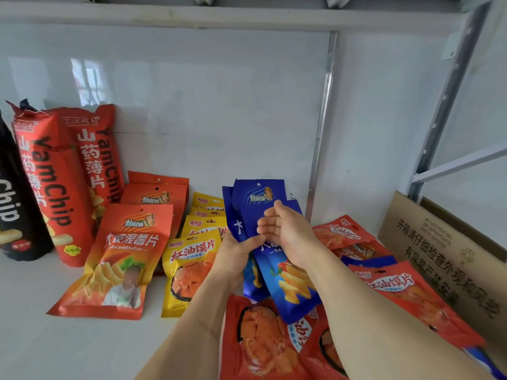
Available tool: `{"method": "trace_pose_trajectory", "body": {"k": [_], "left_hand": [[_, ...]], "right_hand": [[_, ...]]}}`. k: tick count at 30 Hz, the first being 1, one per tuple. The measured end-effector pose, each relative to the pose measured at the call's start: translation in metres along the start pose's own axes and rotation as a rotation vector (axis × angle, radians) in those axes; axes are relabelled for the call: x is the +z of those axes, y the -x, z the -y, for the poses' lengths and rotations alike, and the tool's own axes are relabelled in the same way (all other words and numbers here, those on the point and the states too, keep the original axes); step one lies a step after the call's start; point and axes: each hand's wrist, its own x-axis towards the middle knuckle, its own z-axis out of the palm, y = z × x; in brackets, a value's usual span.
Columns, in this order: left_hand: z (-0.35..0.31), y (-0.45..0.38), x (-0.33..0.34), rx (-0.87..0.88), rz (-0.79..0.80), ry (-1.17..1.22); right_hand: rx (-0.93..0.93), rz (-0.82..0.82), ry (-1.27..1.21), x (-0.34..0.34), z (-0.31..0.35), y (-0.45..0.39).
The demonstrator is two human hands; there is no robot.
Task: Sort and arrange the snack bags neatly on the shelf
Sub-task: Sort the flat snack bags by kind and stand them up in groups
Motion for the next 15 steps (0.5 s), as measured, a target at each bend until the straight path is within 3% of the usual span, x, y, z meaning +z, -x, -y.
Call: {"method": "trace_pose_trajectory", "body": {"k": [4, 6, 8, 11, 13, 15], "left_hand": [[0.002, -0.004, 0.01, -0.054, -0.053, -0.051], [0.003, -0.003, 0.017, -0.08, -0.093, -0.06], [0.004, -0.003, 0.022, -0.101, -0.124, -0.064], [0.002, -0.003, 0.026, -0.105, -0.152, -0.08], [-0.001, -0.003, 0.027, -0.095, -0.159, -0.083], [-0.005, -0.003, 0.028, -0.088, -0.168, -0.074]], "right_hand": [[-0.017, -0.042, -0.29, -0.018, 0.008, 0.011], [-0.082, -0.12, -0.268, -0.034, 0.015, 0.018], [-0.154, -0.243, 0.002, -0.056, 0.023, 0.031], [-0.232, -0.445, 0.747, -0.112, 0.023, 0.056], [-0.12, -0.508, 1.094, -0.154, 0.017, 0.076], [0.069, -0.537, 1.26, -0.185, 0.01, 0.093]]}}
